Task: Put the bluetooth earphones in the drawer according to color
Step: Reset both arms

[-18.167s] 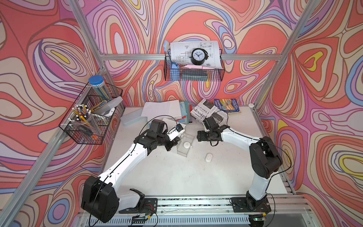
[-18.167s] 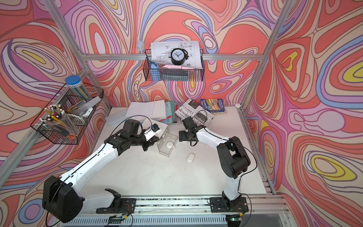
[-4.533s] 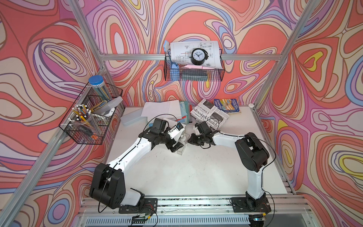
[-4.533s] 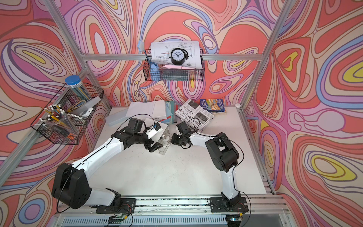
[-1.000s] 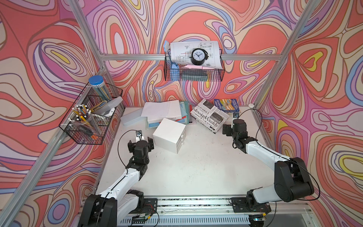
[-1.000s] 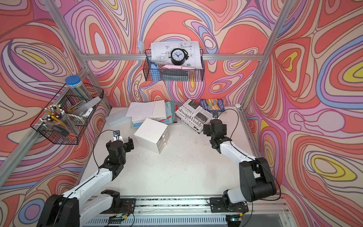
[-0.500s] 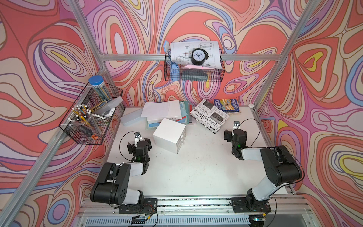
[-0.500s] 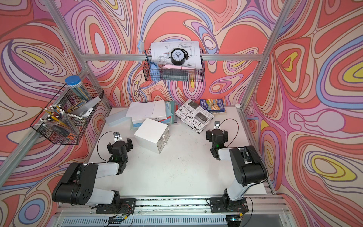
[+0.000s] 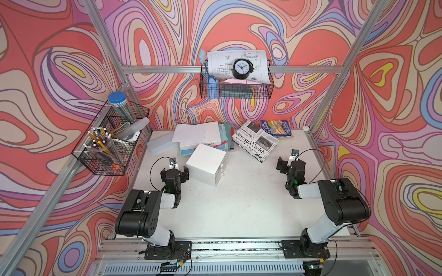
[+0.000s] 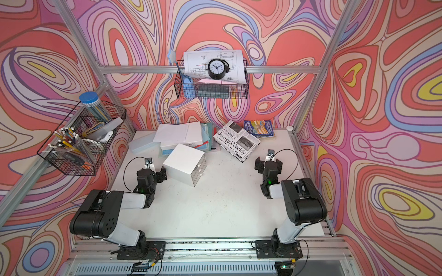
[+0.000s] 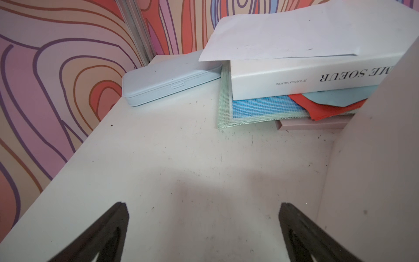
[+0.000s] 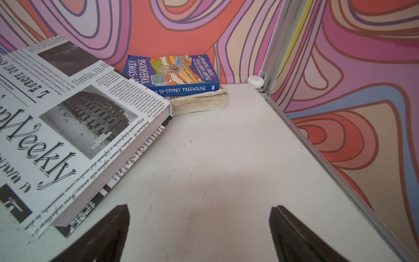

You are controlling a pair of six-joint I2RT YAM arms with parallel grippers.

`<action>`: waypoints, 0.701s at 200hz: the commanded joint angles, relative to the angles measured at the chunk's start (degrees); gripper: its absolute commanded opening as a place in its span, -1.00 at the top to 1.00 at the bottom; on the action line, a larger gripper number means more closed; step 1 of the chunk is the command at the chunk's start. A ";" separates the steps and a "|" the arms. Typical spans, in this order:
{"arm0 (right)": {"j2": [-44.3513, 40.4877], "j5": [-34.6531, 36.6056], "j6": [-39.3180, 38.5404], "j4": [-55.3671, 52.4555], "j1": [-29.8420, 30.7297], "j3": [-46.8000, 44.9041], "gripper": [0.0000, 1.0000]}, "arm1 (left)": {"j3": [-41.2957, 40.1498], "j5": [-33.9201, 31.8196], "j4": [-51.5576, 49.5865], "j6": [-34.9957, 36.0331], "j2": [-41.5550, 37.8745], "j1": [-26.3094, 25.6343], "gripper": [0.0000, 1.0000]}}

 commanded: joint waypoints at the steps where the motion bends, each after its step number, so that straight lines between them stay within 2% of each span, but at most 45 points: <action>1: 1.11 -2.55 2.29 3.63 -1.13 -1.77 -0.96 | 0.88 1.46 -0.52 0.56 -0.38 0.34 -0.97; 11: 2.02 -1.92 1.79 5.93 -1.14 -1.85 -0.96 | 0.23 1.28 2.51 1.04 0.65 0.34 -0.97; 25: 1.81 -2.05 1.98 5.12 -1.15 -1.71 -0.96 | 0.69 1.42 -0.27 0.59 -0.35 0.37 -0.97; 41: 1.67 -2.13 2.07 4.55 -1.19 -1.67 -0.97 | 0.11 1.14 2.32 0.87 0.42 0.34 -0.97; 140: 1.82 -2.03 1.94 5.01 -1.12 -1.69 -0.96 | 0.43 1.26 1.29 0.72 0.17 0.34 -0.97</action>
